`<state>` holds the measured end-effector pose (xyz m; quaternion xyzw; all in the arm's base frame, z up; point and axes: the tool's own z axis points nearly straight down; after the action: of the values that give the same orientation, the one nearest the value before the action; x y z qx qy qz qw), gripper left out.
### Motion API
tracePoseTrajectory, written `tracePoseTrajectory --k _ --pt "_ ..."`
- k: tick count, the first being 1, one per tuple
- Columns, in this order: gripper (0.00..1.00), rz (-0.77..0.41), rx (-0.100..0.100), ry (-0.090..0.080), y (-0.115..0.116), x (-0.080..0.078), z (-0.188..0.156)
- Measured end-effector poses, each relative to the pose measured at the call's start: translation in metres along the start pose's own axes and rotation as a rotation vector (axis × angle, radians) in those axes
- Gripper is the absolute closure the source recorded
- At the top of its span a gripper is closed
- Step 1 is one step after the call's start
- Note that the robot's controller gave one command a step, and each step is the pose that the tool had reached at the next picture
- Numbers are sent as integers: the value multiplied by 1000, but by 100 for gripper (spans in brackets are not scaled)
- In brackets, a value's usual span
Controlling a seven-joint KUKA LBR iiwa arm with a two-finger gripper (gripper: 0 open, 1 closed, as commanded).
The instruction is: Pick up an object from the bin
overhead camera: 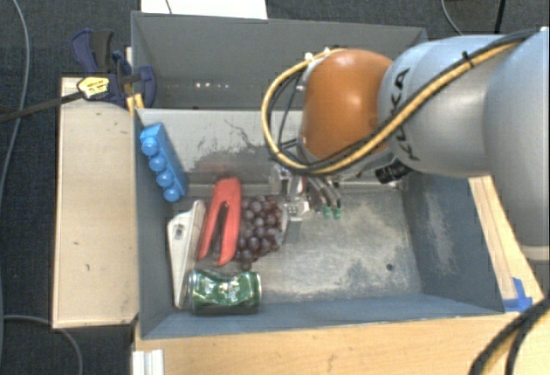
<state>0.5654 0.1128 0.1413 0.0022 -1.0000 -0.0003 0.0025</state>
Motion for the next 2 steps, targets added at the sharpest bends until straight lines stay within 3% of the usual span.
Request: tracePoseTrajectory --k 1,2 --pt "0 3 -1 -8 -1 -2 -5" --pt "0 -164 -1 -15 6 -3 26"
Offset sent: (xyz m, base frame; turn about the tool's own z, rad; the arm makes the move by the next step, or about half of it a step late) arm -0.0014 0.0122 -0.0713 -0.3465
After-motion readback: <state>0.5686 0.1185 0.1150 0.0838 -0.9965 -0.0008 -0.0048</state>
